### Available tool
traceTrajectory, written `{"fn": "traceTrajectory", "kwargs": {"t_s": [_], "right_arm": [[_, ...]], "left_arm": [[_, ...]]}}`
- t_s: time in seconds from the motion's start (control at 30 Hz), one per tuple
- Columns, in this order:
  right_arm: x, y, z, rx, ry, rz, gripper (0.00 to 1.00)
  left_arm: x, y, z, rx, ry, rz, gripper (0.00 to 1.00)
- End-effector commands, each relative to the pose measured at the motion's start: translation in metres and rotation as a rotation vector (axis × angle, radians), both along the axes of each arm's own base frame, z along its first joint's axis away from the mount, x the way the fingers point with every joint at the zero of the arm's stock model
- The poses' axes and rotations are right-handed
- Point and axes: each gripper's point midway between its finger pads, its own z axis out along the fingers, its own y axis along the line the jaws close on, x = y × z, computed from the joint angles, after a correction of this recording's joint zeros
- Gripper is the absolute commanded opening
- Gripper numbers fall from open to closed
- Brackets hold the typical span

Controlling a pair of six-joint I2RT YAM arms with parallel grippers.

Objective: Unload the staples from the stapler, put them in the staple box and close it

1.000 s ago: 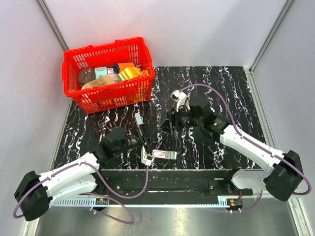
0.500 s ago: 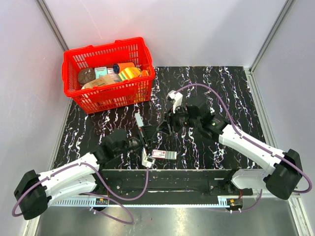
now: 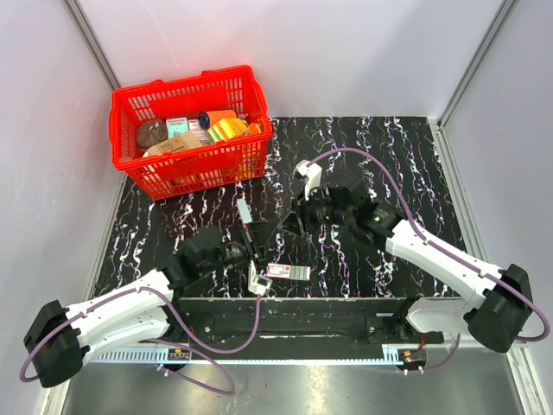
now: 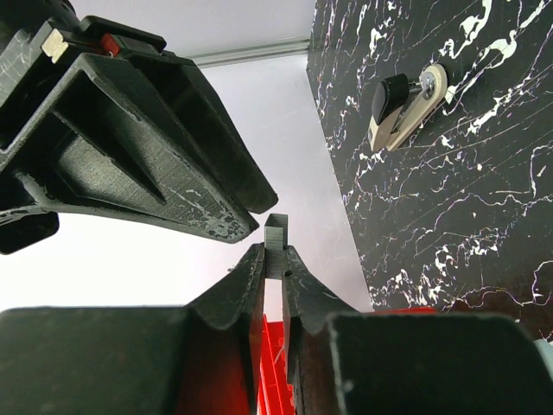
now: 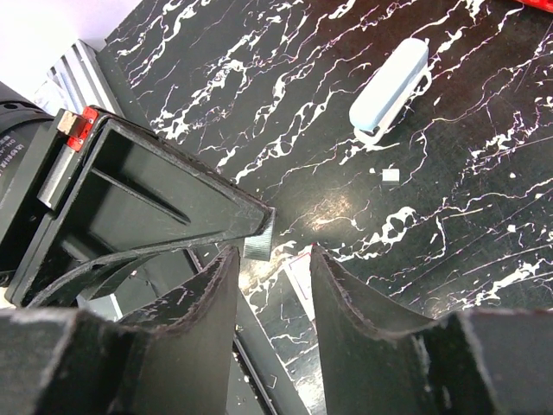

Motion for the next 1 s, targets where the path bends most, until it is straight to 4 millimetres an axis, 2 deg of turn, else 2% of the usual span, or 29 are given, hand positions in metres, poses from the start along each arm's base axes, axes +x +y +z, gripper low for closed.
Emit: {"fn": "traceTrajectory", "kwargs": {"t_s": [0.0, 0.3, 0.47, 0.87, 0.9, 0.97], "right_arm": [[-0.003, 0.006, 0.009, 0.009, -0.027, 0.037, 0.44], [-0.002, 0.013, 0.007, 0.009, -0.027, 0.05, 0.45], [0.001, 0.019, 0.01, 0.021, -0.031, 0.057, 0.42], [0.001, 0.02, 0.015, 0.036, -0.043, 0.058, 0.26], [0.001, 0.02, 0.014, 0.034, -0.043, 0.057, 0.24], [0.001, 0.017, 0.011, 0.023, -0.037, 0.049, 0.2]], "left_arm": [[-0.001, -0.005, 0.035, -0.076, -0.047, -0.016, 0.0], [-0.003, -0.008, 0.036, -0.082, -0.045, -0.027, 0.0], [-0.003, -0.011, 0.041, -0.095, -0.044, -0.034, 0.0], [-0.007, -0.013, 0.037, -0.089, -0.04, -0.051, 0.0], [-0.006, -0.013, 0.037, -0.09, -0.039, -0.045, 0.03], [-0.004, -0.013, 0.038, -0.099, -0.031, -0.034, 0.22]]}}
